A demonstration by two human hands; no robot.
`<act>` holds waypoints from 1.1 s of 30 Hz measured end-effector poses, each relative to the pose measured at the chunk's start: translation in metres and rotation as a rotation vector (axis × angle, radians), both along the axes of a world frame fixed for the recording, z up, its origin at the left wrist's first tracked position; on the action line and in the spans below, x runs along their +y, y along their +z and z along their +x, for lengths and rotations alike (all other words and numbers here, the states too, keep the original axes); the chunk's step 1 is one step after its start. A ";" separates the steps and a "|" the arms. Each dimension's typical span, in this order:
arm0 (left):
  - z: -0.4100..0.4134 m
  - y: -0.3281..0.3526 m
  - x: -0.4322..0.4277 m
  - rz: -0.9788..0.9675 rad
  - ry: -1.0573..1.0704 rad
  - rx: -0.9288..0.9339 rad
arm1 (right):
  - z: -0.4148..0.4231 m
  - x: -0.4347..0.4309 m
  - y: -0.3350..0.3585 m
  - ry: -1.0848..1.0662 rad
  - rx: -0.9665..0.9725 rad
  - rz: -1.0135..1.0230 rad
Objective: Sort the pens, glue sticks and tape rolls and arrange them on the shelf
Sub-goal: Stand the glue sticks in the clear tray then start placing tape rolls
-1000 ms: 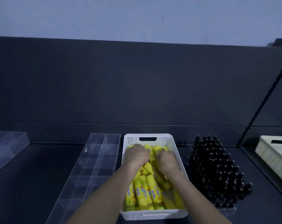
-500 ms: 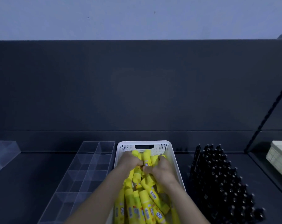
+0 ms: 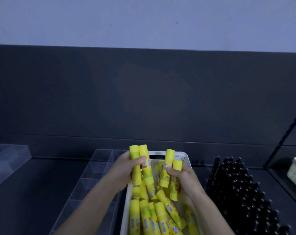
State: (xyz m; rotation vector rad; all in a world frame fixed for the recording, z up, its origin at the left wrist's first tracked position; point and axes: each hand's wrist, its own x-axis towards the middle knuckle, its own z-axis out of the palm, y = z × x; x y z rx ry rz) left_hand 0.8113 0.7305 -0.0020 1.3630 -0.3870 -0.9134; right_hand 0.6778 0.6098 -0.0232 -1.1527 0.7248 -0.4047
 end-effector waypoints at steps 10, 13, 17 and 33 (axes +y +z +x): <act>0.064 0.015 0.077 -0.185 0.102 0.220 | 0.079 0.083 0.041 0.236 -0.004 -0.231; 0.090 0.009 0.099 -0.202 0.075 0.249 | 0.117 0.114 0.045 0.284 0.043 -0.372; 0.123 0.002 0.121 -0.189 0.071 0.186 | 0.157 0.138 0.038 0.282 0.133 -0.556; 0.199 -0.022 0.162 -0.050 0.245 0.021 | 0.232 0.115 0.040 0.128 0.353 -0.907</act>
